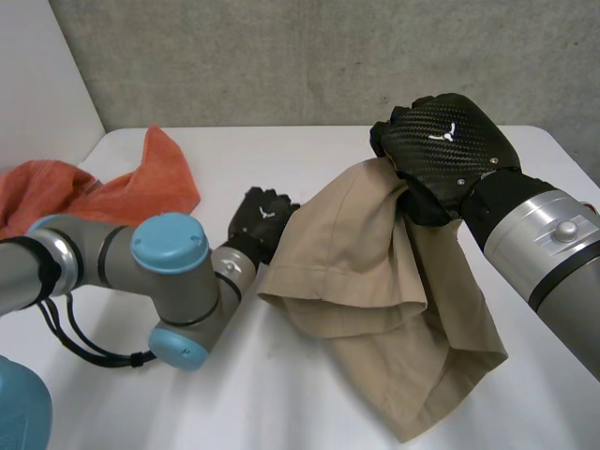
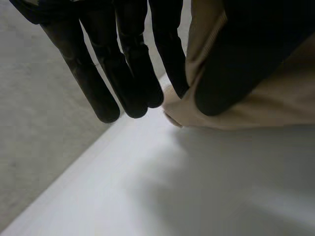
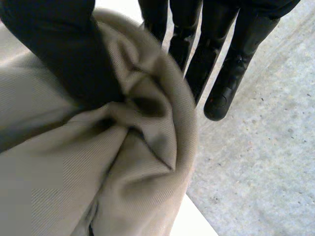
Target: Fold the laundry.
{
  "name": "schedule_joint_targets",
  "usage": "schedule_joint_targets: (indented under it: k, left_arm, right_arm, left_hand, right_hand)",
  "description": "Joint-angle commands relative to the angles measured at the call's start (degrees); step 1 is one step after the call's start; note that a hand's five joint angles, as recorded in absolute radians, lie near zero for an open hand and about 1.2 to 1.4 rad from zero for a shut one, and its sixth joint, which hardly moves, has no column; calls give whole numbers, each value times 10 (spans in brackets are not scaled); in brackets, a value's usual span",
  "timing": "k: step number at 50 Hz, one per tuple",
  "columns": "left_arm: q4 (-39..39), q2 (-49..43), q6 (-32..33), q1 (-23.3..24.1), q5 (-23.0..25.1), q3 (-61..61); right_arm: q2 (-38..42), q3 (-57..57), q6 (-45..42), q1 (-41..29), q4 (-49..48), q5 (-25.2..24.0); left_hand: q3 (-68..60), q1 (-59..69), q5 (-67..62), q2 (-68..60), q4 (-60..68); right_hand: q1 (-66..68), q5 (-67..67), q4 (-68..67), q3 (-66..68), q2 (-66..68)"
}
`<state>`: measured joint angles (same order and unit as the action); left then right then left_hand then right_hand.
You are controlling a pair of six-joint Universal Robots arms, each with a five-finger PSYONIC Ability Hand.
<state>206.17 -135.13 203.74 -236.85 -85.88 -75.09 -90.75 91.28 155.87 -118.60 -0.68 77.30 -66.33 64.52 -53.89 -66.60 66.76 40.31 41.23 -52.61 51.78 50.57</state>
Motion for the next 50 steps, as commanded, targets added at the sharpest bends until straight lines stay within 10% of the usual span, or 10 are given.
schedule_joint_targets:
  k: [1, 14, 33, 35, 42, 50]
  left_arm:
    - [1, 47, -5, -25, -116, 17]
    - [89, 212, -34, -121, -109, 30]
    - [21, 155, -111, 41, 236, -85]
    - [-7, 152, -106, 58, 253, -100]
    - [-38, 195, -90, 49, 224, -117]
    - [-38, 286, -84, -34, 89, -155]
  right_arm:
    - [7, -1, -2, 0, 33, -1]
    - [6, -12, 0, 76, 44, -3]
    - [26, -15, -5, 122, 29, 0]
    - [41, -17, -8, 128, 24, 1]
    - [91, -30, -26, 133, 24, -4]
    - [116, -35, -88, 123, 29, -7]
  left_hand:
    - [-137, 155, -161, -134, 132]
    - [-137, 155, -161, -134, 132]
    - [-137, 155, -161, -134, 132]
    - [46, -28, 22, 49, -51]
    - [475, -457, 450, 477, -479]
    - [511, -493, 486, 513, -515]
  right_hand:
    - [-303, -412, 426, -418, -406]
    - [-303, -412, 426, -418, -406]
    - [-303, -412, 426, -418, -406]
    - [-303, -412, 426, -418, -406]
    - [-303, -412, 426, -418, -406]
    - [-303, -412, 426, -418, -406]
